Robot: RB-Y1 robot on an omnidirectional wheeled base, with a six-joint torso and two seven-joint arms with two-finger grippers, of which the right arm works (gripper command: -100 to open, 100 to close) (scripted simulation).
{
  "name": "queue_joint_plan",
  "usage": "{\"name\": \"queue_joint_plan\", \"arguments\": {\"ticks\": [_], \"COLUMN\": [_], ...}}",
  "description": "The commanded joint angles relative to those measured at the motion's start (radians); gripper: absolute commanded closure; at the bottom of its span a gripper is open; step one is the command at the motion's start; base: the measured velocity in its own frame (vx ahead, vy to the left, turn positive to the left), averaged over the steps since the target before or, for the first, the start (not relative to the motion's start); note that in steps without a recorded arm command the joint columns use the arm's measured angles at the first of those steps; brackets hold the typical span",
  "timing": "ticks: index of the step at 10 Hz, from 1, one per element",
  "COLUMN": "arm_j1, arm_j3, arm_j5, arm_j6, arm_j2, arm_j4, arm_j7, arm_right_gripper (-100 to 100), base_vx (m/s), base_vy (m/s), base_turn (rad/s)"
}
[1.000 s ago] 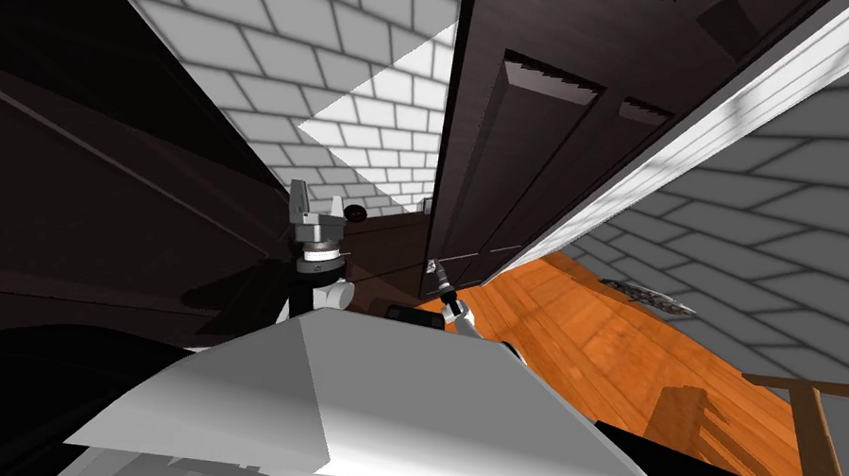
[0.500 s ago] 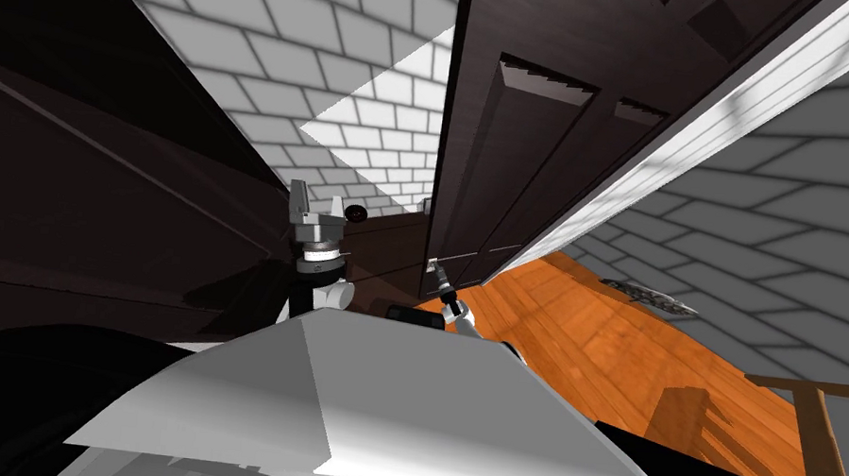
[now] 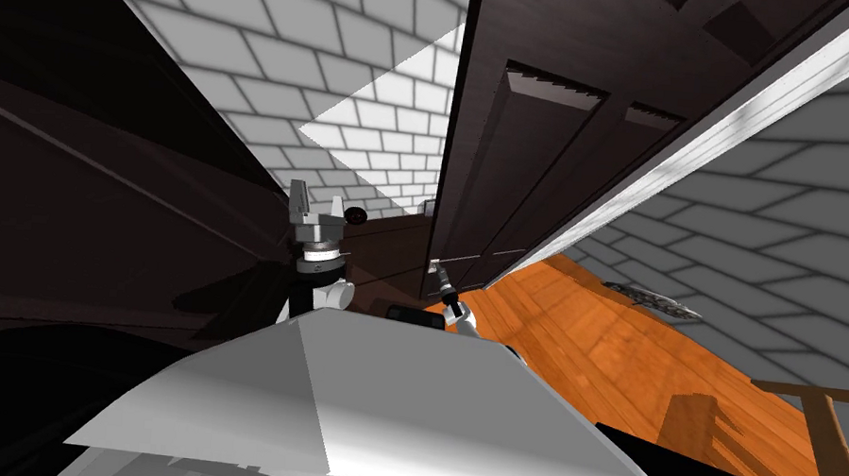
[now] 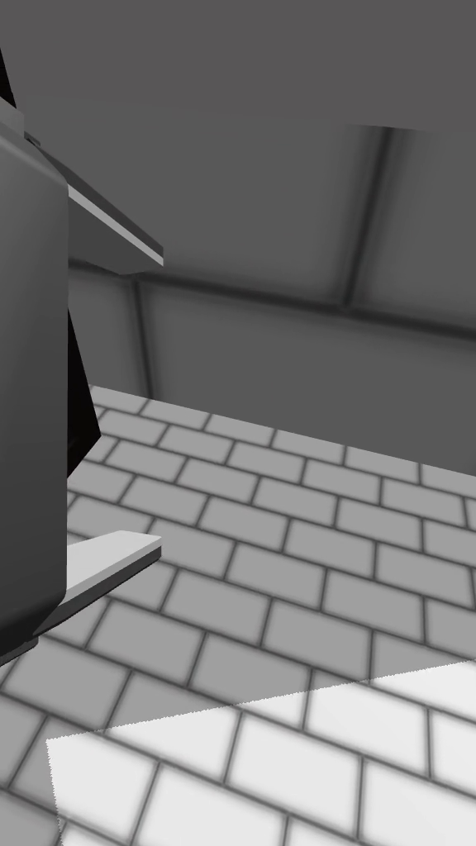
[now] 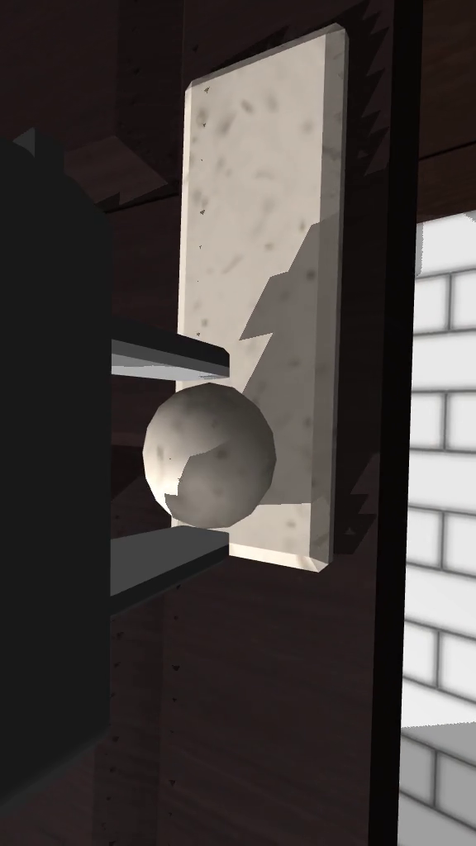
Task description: Push the door open
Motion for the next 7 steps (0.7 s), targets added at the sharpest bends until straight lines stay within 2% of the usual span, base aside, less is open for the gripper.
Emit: {"name": "queue_joint_plan", "arguments": {"ticks": [1,5,7], "arm_j1": [-0.027,-0.027,-0.027], "arm_j3": [-0.018,-0.064,-0.064], "arm_j5": [-0.011,-0.046,-0.046], "arm_j6": [-0.016,-0.006,-0.006], "arm_j2": [-0.005,-0.024,-0.024], "arm_j4": [0.032,0.03,0.03], "arm_j7": [0.009,0.036,0.036], "arm_right_gripper": [100,100,100], "base_vx": [0.102,0.167,0.087], "base_vy": [0.048,0.135,0.05], "base_turn": [0.0,-0.062,-0.004]}}
